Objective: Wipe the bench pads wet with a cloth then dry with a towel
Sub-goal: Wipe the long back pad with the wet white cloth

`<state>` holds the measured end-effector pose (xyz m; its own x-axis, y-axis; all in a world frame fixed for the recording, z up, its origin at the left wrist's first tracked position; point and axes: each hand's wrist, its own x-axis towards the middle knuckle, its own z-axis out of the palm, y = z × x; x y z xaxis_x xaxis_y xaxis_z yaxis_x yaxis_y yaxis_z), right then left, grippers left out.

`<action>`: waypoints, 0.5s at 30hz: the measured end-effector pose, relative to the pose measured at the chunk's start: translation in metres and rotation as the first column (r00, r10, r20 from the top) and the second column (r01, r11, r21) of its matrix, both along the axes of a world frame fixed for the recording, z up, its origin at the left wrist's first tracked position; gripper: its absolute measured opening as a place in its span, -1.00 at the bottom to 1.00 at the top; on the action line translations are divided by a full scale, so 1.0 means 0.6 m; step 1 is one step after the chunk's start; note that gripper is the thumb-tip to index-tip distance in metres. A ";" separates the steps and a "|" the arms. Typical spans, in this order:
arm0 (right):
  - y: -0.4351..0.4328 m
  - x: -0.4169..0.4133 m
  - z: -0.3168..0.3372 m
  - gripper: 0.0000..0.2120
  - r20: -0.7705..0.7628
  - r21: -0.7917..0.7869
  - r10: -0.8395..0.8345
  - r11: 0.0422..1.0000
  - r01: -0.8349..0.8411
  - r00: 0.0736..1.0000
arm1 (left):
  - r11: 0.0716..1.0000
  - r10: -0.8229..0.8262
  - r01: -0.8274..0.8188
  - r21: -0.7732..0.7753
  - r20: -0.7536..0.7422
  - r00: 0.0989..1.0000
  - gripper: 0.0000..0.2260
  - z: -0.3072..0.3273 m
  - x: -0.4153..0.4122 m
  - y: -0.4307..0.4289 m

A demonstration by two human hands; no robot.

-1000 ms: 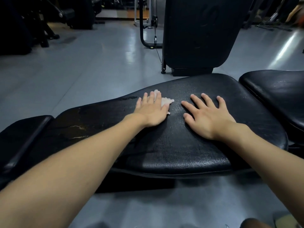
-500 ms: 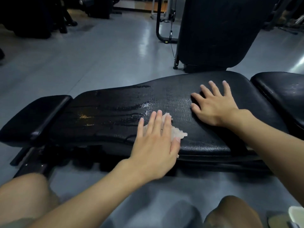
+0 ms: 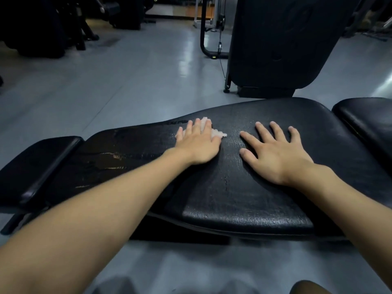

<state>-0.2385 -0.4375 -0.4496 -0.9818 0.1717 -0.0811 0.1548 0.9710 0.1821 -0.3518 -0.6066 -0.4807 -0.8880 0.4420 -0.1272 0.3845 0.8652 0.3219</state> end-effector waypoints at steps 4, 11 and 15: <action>0.001 -0.002 -0.001 -0.37 -0.007 0.010 0.011 1.000 -0.011 1.000 | 0.998 0.054 -0.054 -0.024 0.000 0.999 -0.41 0.001 -0.098 0.020; -0.001 -0.003 0.000 -0.39 -0.006 0.001 0.005 1.000 -0.005 1.000 | 0.997 0.068 -0.069 -0.035 -0.010 0.998 -0.40 -0.002 -0.120 0.024; -0.002 -0.003 0.003 -0.40 -0.001 -0.002 -0.006 1.000 0.006 1.000 | 1.000 0.017 -0.017 -0.013 -0.040 0.999 -0.42 -0.008 -0.063 -0.006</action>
